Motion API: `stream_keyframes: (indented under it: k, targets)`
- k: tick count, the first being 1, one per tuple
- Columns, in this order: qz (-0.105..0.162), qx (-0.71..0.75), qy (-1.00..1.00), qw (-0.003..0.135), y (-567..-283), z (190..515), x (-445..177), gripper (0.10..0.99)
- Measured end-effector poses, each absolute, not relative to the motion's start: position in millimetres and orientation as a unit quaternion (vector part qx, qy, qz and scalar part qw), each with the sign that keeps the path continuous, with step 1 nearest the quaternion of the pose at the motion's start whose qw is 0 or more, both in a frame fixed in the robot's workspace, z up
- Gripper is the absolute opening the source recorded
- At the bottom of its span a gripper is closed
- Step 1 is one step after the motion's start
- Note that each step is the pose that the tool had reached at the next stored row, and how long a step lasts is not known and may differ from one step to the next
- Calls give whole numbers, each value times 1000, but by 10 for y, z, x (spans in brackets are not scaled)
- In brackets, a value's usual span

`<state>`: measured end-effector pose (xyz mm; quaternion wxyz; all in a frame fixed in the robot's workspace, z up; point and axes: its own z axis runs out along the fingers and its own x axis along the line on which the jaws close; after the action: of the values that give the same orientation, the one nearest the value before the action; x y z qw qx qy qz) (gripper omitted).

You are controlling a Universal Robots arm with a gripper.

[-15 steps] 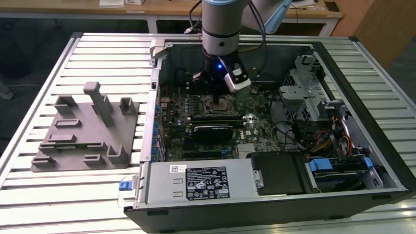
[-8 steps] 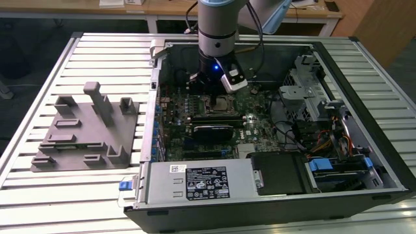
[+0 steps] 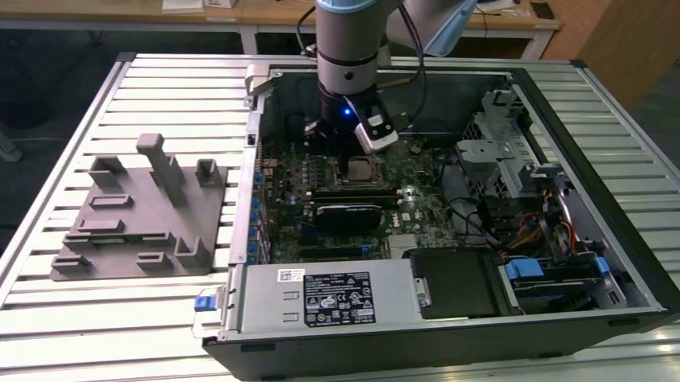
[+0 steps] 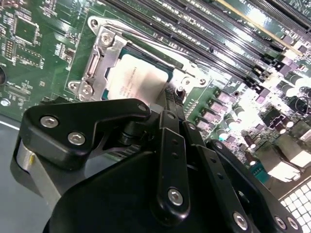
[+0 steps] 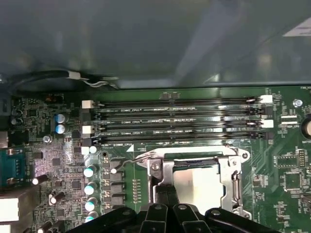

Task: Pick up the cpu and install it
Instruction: 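Close the cpu cover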

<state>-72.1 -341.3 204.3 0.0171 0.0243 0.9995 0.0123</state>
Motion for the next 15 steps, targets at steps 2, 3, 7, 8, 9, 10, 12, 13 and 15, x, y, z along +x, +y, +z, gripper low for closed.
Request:
stream_keyframes:
  k: [2,3,7,8,9,10,12,13,15]
  targets:
    - [12,21,1000,17,-3413,2031,-726,106]
    - [12,20,1000,17,-3414,2026,-728,106]
    - [12,15,1000,17,-3414,2006,-733,106]
    - [12,14,1000,17,-3414,2001,-735,106]
    - [12,13,1000,17,-3415,1999,-735,106]
    - [12,12,1000,17,-3415,1999,-736,106]
    - [12,12,1000,17,-3414,1998,-735,106]
    - [12,12,1000,17,-3414,1998,-735,106]
    - [12,12,1000,17,-3414,1997,-735,106]
